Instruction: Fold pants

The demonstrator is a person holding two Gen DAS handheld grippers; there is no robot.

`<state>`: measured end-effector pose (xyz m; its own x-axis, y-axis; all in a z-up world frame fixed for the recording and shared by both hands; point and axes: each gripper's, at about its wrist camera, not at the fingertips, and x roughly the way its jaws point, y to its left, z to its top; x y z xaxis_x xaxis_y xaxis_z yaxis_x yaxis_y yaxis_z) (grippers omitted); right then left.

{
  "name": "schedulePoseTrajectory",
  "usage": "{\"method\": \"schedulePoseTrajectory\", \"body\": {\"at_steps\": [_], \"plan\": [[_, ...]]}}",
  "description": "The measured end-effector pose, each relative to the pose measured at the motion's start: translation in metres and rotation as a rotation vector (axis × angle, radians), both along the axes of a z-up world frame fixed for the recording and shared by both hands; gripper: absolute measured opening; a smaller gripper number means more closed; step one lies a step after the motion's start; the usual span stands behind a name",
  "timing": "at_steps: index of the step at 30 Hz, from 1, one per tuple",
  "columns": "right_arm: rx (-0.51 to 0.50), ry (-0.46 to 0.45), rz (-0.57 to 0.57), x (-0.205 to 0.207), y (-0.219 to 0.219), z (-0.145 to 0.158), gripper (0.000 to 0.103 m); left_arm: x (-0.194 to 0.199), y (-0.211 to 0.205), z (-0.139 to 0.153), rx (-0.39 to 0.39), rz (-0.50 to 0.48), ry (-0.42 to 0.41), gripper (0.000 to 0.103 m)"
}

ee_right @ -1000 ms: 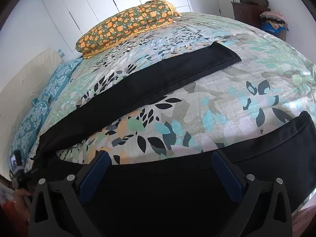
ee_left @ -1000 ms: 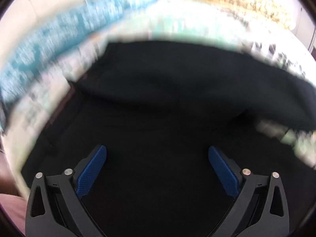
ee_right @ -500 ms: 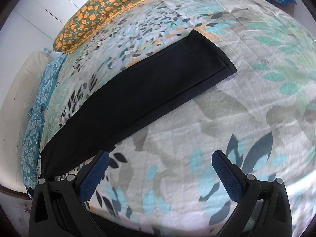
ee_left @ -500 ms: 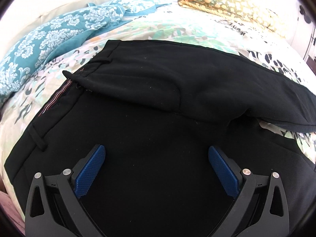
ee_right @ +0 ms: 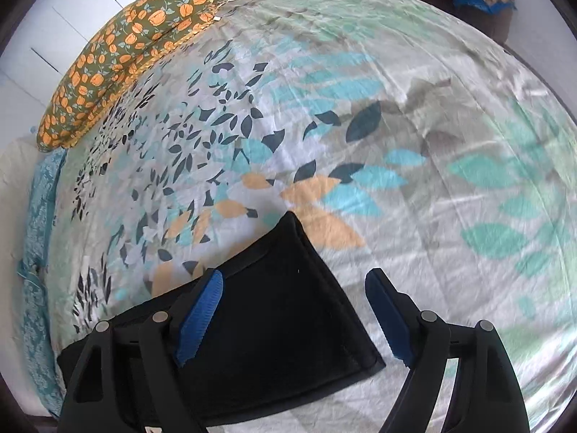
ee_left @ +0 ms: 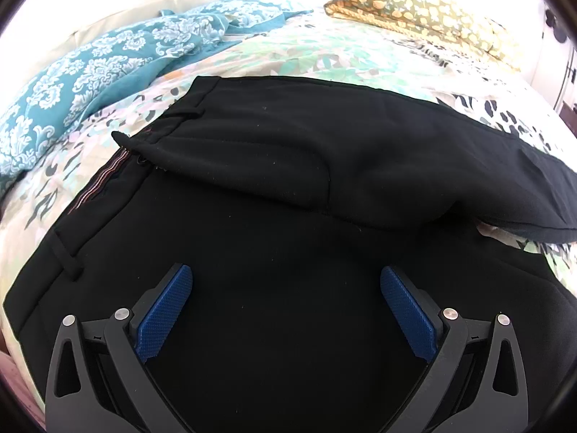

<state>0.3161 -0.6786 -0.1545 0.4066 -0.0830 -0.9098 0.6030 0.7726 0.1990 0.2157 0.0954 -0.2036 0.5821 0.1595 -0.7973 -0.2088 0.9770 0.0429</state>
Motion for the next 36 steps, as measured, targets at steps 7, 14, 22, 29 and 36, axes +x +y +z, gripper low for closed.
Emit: {"method": "schedulePoseTrajectory", "body": {"at_steps": [7,14,22,29,36], "plan": [[-0.046,0.034,0.111,0.015,0.013,-0.022,0.042,0.0,0.0,0.0,0.0,0.0,0.0,0.103],[-0.201,-0.169,0.385,-0.042,0.111,0.044,0.005,0.0,0.0,0.0,0.004,0.0,0.001,0.103],[-0.086,-0.11,0.813,-0.183,0.307,0.038,0.005,0.001,-0.001,0.002,0.014,0.001,0.005,0.103],[-0.489,0.293,0.755,-0.253,0.318,-0.013,0.006,0.001,-0.002,0.003,0.025,0.0,0.014,0.103],[-0.461,0.219,0.504,-0.276,0.283,0.019,0.062,-0.002,0.001,0.005,0.002,-0.001,0.013,0.103]]}}
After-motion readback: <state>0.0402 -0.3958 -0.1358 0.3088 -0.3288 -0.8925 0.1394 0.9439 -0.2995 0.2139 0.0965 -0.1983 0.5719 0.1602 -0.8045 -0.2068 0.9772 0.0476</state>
